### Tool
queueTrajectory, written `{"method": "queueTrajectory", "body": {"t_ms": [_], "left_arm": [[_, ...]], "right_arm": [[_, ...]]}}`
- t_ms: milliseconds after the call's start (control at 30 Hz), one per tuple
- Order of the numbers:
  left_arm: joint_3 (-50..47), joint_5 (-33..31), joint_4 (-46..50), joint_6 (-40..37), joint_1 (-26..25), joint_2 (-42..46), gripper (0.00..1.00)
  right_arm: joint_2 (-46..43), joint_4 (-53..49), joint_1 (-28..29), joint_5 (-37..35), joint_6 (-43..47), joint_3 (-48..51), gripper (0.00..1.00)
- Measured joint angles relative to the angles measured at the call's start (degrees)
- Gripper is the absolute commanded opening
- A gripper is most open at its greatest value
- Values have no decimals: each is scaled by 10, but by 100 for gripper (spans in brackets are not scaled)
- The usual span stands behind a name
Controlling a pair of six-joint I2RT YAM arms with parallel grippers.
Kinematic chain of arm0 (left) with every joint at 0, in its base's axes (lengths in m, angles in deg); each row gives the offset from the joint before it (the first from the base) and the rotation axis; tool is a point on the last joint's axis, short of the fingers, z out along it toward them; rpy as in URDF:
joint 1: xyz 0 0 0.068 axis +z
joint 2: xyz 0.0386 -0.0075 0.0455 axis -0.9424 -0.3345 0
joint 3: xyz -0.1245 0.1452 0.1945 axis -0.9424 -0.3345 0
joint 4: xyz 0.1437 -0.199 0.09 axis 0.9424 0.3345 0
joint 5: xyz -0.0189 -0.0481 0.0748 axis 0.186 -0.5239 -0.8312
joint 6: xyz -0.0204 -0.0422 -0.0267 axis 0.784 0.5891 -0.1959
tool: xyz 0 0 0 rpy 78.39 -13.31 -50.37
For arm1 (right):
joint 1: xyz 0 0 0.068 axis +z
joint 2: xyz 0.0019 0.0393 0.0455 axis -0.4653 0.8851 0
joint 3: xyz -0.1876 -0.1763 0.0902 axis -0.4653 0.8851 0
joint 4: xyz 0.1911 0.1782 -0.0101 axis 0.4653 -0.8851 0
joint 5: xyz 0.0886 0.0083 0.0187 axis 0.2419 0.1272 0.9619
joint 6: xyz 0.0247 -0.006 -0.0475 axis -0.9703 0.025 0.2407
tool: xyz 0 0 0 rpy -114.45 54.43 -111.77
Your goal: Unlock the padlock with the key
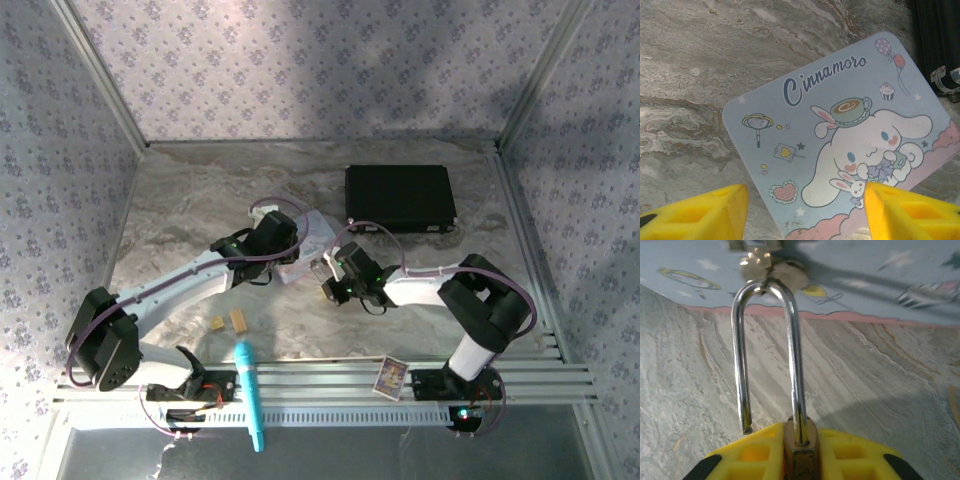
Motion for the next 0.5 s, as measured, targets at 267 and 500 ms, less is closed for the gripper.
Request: {"method": "queueTrajectory", "body": {"t_ms": [267,500], "left_arm": [[40,-23,21,-56,-8,-38,63],[187,-104,71,-164,-49,-187,62]], "right_arm": [[-11,78,-30,70,-27,42,10],[0,131,-46,101,-94,59,0]]}}
